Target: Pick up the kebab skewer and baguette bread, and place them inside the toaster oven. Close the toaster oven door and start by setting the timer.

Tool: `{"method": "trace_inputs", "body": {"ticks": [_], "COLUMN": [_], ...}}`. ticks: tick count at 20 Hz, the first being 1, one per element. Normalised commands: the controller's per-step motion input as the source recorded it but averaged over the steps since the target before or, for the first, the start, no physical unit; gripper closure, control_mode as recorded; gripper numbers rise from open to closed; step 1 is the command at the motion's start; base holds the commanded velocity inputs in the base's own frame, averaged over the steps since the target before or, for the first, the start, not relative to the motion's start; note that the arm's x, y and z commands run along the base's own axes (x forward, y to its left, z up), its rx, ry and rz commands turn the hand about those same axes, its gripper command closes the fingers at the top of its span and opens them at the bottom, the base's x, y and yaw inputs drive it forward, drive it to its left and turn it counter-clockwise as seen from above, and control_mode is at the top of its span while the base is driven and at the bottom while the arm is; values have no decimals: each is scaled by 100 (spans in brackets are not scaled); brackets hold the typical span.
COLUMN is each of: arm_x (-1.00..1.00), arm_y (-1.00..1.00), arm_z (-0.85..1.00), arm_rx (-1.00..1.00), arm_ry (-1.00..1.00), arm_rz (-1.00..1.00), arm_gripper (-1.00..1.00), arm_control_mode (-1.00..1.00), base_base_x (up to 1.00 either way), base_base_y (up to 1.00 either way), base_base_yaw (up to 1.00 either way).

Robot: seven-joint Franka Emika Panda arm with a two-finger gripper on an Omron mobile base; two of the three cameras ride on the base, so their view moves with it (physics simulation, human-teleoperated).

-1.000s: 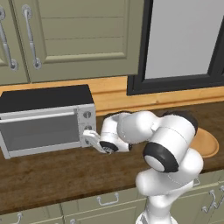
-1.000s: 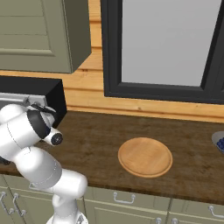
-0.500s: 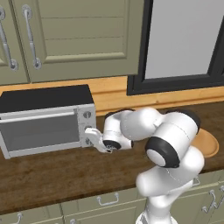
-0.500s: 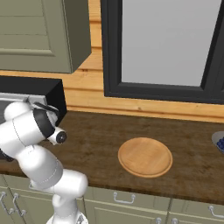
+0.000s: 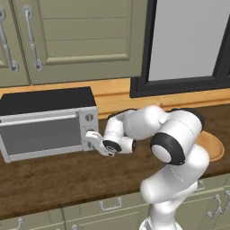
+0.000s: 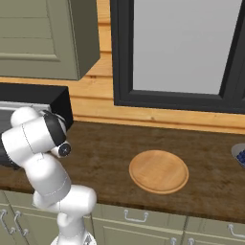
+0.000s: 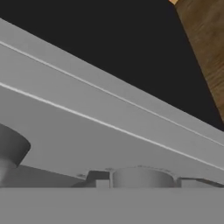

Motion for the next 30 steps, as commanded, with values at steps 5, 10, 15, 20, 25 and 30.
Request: {"method": "trace_inputs", "body": {"ticks": [5,10,15,20,25,30], "arm_x": [28,-2,-8,0,-35,-51], "arm_y": [97,59,37,0,44,87], "arm_z": [-100,-90,-49,0,-3,-11], "arm_rx": [-70,-69,-51,-3,-38,-60], "arm_ry": [2,0,0,-2,-14,-9], "arm_rz": [1,-1,-2,0,-9,-22], "arm_gripper": [100,100,100,100,100,100], "arm_control_mode": [-100,-100,-100,-100,-100,-100], "base_base_x": [0,0,0,0,0,0], "base_base_y": [0,0,0,0,0,0], "base_base_yaw": [0,0,0,0,0,0]}}
